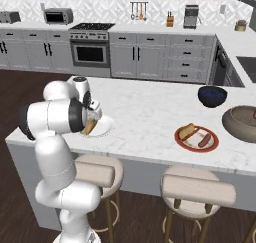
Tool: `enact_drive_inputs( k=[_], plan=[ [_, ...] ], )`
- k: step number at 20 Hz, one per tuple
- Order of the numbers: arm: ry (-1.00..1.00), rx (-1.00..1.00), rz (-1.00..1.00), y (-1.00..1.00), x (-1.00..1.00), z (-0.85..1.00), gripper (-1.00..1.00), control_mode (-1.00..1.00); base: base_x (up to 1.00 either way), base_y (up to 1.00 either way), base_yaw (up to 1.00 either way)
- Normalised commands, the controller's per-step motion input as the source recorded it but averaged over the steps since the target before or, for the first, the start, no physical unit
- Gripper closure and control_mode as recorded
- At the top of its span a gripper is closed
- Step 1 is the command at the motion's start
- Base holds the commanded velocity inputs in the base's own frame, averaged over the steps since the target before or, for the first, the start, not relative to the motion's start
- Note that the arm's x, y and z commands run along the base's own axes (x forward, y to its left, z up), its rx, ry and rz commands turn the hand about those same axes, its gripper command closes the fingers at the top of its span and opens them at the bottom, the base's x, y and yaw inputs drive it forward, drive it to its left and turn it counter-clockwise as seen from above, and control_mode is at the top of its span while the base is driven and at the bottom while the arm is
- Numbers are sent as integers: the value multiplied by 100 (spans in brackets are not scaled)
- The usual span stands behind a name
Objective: Place one bun and one sausage from the bowl on each plate.
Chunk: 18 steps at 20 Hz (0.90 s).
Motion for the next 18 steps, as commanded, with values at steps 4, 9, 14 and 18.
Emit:
enact_drive_inputs(
  k=[4,9,14,18],
  plan=[
    [-19,4,-2,-9,-94,97,-100,-100,0,0,0],
    [-25,7,0,-21,-100,84,-100,-100,0,0,0],
    [-21,7,-1,-22,-100,84,-100,-100,0,0,0],
    [-17,7,0,-21,-100,74,-100,-100,0,0,0]
  ],
)
